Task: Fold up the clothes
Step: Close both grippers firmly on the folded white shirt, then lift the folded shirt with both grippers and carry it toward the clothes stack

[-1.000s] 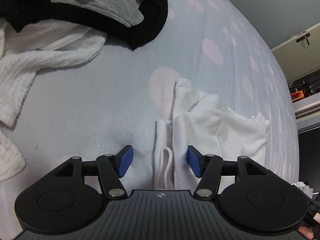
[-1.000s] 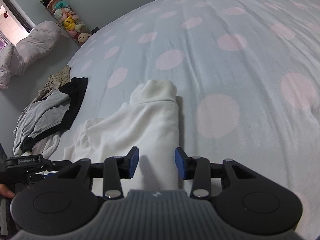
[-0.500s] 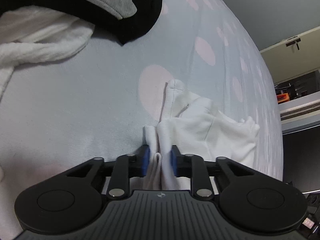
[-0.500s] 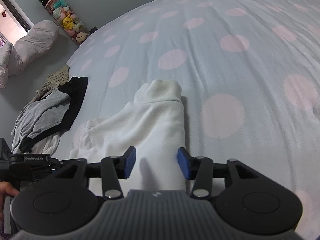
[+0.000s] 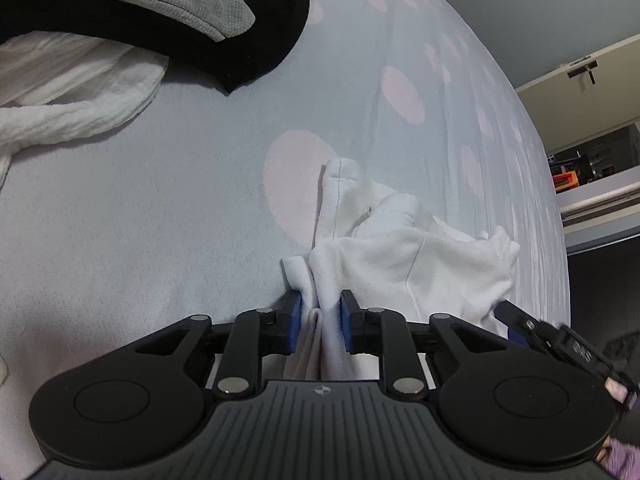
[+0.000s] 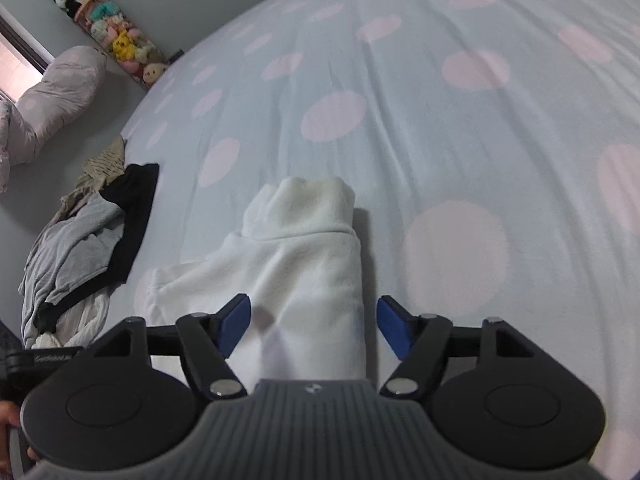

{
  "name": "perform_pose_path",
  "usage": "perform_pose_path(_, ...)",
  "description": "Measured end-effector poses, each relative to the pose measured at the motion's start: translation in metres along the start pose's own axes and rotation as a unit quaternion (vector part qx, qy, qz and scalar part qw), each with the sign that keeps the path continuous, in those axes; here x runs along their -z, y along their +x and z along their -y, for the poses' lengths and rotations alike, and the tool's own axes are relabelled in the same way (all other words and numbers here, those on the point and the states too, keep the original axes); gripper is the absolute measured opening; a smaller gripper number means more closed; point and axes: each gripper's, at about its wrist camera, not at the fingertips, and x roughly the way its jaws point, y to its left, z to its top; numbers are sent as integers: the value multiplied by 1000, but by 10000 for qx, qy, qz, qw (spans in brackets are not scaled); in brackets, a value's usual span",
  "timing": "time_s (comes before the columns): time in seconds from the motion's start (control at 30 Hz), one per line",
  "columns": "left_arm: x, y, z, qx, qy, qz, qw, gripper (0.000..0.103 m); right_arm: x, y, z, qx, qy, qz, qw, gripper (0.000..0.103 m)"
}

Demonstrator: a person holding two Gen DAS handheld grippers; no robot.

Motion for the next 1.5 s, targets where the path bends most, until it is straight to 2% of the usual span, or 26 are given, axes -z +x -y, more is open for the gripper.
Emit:
perform_pose_path(0.17,0,0,-11,220,-298,-99,9993,24,-6,17,0,-124,13,-96,9999,76)
perform_pose_path(0.4,-9,2,-23,496,-391,-385,9973,25,-11,25,0,-250,-34,-85,9996,79)
perform_pose_path(0.63,-12,5,-28,589,-496,-513,9957,25,-11,24,7,-467,-48,-88,9989,79)
perform_pose_path(0.8,-12,13,-21,537,-380,-517,9965,28,-12,26,12,-631,25,-45,9980,79)
perform_pose_path(0.93,-12,18,-17,643,-301,-531,9961,28,-12,26,17,-730,91,8,9973,77)
perform_pose_path(1.0,-11,20,-18,706,-309,-534,9956,28,-11,26,19,-749,102,35,9971,73)
perform_pose_path(1.07,-11,21,-19,748,-337,-514,9953,28,-11,25,22,-711,122,62,9974,57)
perform_pose_path(1.2,-11,21,-15,718,-212,-430,9963,25,-11,25,29,-827,329,48,9960,39)
perform_pose_path(1.27,-10,20,-13,687,-137,-374,9968,23,-11,24,30,-896,392,41,9952,26)
perform_pose_path(1.37,-8,16,-11,679,-72,-287,9973,21,-10,17,21,-875,187,155,9959,20)
perform_pose_path(1.5,-5,7,-12,710,-46,-137,9974,19,-10,3,5,-824,-133,317,9960,19)
